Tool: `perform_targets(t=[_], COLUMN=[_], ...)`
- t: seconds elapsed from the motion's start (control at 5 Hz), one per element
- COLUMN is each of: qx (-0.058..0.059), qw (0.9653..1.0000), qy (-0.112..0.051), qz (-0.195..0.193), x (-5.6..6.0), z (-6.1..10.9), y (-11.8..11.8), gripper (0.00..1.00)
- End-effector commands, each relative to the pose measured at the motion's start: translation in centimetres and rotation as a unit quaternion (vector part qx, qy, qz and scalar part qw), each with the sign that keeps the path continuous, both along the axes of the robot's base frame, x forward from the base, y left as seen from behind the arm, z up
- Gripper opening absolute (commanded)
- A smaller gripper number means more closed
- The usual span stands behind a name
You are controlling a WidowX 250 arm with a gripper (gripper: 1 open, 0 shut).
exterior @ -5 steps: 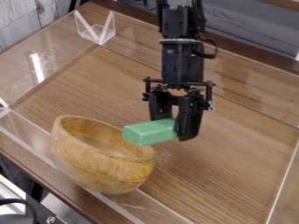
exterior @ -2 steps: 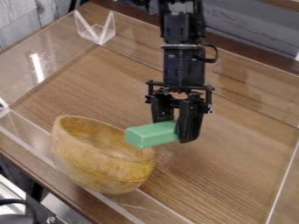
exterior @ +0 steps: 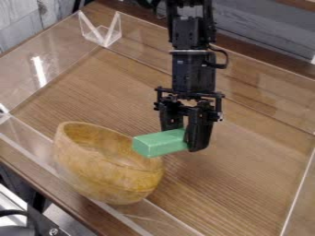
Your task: Remove the green block from inside the brown bowl and put it on the table
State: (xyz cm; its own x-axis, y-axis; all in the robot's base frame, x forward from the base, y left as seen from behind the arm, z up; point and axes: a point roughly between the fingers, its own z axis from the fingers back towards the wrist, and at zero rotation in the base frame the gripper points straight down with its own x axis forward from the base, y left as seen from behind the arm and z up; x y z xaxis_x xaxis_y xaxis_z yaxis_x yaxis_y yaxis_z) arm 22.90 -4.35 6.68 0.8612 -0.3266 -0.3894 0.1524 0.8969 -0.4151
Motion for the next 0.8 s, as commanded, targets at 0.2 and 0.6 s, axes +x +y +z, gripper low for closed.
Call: perform_targets(t=[0.2, 0.6], qx=[-0.005, -0.011], qw=[0.9995, 0.9992], qy=[-0.031, -0.037], qz=[0.007, 0.012], x=[1.01, 1.08], z=[0.82, 0.59], y=[0.86, 1.47], gripper=[0.00, 0.00])
